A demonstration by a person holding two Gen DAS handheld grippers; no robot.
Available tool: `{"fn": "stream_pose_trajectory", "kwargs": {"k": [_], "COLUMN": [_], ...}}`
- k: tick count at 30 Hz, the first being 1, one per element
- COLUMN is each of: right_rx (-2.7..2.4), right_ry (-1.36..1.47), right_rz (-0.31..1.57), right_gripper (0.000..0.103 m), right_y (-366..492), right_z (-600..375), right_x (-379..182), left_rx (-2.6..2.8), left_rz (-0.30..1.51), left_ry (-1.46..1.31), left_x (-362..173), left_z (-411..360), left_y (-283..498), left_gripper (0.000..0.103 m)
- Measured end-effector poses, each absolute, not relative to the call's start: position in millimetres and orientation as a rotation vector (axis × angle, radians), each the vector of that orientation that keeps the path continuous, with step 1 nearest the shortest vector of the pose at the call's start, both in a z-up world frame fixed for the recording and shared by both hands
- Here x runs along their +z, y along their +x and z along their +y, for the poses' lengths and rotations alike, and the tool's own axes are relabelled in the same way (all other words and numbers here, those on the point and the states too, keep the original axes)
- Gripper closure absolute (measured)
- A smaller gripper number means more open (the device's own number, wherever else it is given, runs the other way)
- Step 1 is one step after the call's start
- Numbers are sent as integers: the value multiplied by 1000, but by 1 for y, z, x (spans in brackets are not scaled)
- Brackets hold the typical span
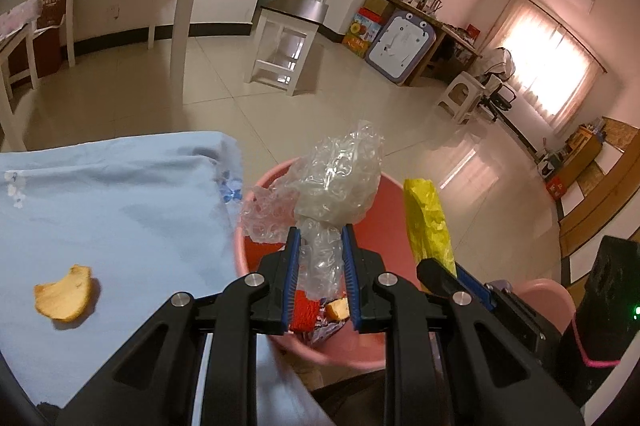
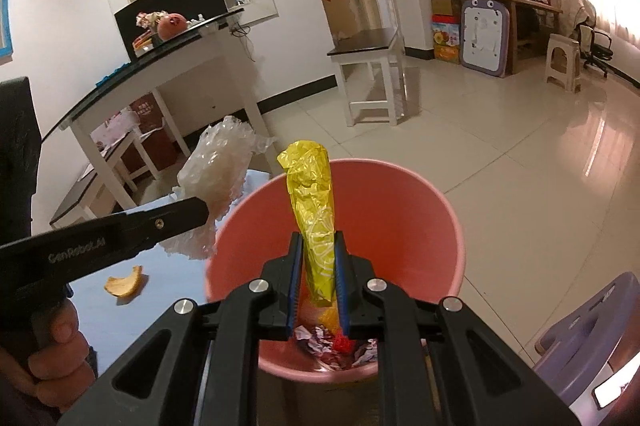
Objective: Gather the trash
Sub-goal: 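Open the right tool over the bucket while the left tool releases the bubble wrap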
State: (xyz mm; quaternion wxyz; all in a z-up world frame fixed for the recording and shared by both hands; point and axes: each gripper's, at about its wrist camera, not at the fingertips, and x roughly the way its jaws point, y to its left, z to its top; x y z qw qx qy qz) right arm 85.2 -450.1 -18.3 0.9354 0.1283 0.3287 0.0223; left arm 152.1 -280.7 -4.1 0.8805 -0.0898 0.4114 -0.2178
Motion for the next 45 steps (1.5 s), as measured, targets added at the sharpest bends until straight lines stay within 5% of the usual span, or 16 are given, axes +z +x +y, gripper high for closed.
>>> {"fn": "stream_pose_trajectory", "kwargs": {"k": [30,37,45], "right_rx": [-18,-33,-24], "right_ry": [278,292,283], "right_rz": [740,722,708], "right_gripper": [86,67,66], "right_y": [126,124,114], "right_z": [-474,-479,-476], "right_x": [-54,-52,-46], "left_rx": [-445,-480,-508], "left_rz": [913,923,889], "left_ry": [-157,-158,-153], "left_x": [-40,-42,-30], "left_z": [-319,-323,-325], "left_y": [194,196,184], "left_gripper": [81,65,64]}}
